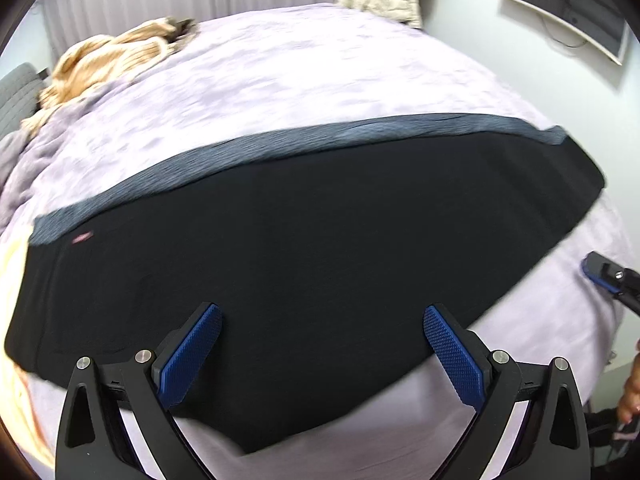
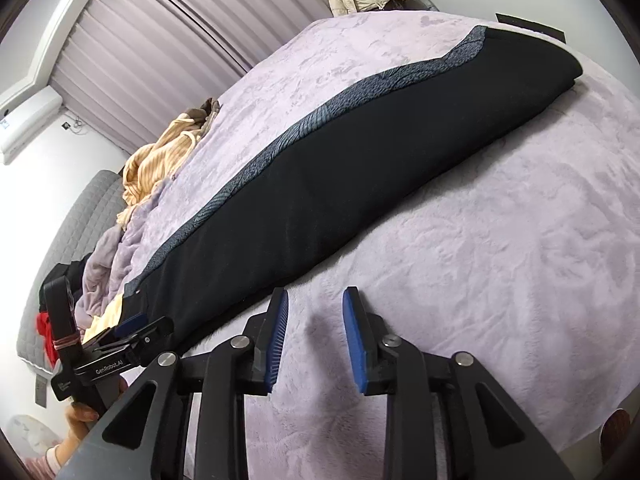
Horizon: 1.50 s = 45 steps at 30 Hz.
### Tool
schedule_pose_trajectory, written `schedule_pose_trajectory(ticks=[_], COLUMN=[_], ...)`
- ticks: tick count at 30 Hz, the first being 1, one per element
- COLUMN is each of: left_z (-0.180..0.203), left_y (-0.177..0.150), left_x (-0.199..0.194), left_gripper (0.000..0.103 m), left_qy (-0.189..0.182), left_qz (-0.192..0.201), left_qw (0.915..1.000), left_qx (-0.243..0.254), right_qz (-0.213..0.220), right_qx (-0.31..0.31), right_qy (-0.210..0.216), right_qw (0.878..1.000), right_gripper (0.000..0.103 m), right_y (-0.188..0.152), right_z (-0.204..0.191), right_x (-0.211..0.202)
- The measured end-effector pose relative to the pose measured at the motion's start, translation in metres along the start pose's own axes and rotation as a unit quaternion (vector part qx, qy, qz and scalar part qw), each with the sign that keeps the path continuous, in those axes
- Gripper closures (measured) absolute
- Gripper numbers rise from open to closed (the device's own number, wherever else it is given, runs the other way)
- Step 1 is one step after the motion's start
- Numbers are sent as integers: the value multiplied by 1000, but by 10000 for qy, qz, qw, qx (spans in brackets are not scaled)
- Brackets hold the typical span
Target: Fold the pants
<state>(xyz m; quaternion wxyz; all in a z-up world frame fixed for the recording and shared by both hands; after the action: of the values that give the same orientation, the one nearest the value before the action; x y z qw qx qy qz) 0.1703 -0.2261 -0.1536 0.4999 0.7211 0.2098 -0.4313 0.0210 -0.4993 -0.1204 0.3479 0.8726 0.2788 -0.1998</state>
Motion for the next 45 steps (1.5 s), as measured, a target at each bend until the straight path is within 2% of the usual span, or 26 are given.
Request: schedule_pose_trajectory(ticks=[5,8,10,14,16,17,18,19,22,24,26,28,31,35,38,40,41,43,45], left_z=[59,89,102,121,127,129,130,132,139,145,150,150,150,147,143,134,131,126,124], left_y=[20,31,38,51,57,61,65,68,78,77,68,64,62,70,93,110,117,127,131], left_x=[0,2,3,4,4,5,6,6,6,14,32,36,32,25,19,23,25,32,40], left_gripper=[1,1,1,1,1,1,1,1,1,1,1,1,1,1,1,1,1,1,1], left_qy=[-312,-418,-440,-476,-509,-500,-481,-468,-493,-373,-286,-275,-260,-336,-152,-19,-81,-205,-170], left_qz=[117,175,217,224,203,210,216,231,358,354,149,263,349,140,381,379,320,176,53], left_qw=[9987,9974,9969,9972,9975,9976,9978,9979,9976,9979,9984,9983,9976,9980,9978,9986,9992,9995,9993], left_qx=[388,561,611,523,455,433,410,377,324,393,473,443,542,522,521,371,216,-143,-334], right_qz=[271,640,943,1534,1638,1664,1656,1635,1676,1651,1488,1243,1482,1426,1586,1722,1722,1542,1331], right_qx=[310,635,1014,1841,2005,2006,1948,1866,1245,925,962,1245,1650,1493,1244,996,798,506,362], right_qy=[24,-160,-167,-240,-186,-140,-125,-194,-352,-497,-702,-707,-137,-316,-503,-497,-445,-336,-210], right_qw=[9992,9958,9902,9706,9657,9653,9667,9685,9773,9807,9817,9819,9750,9779,9782,9788,9808,9862,9902], right_gripper=[70,70,70,70,70,70,77,91,92,92,92,93,90,85,81,81,81,81,81], right_y=[13,30,45,71,80,85,89,92,109,115,112,101,93,85,84,92,96,105,112], right_z=[20,46,69,121,133,137,137,137,119,114,122,141,150,144,130,117,106,89,75], right_x=[-18,-36,-47,-65,-64,-63,-61,-60,-65,-69,-62,-49,-52,-67,-81,-86,-84,-66,-42])
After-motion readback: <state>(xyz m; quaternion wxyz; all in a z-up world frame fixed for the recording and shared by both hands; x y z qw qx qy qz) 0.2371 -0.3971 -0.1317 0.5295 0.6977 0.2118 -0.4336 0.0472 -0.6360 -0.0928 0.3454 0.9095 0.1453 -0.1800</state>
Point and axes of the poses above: each gripper's, at about its wrist camera, not at the fingertips, and x roughly the way its jaws point, z to its right, y to its top, the point moved 10 cm from there along x, roughly the way its jaws point, and after that the axes turned 11 degrees about y, right-handed, at the moved point
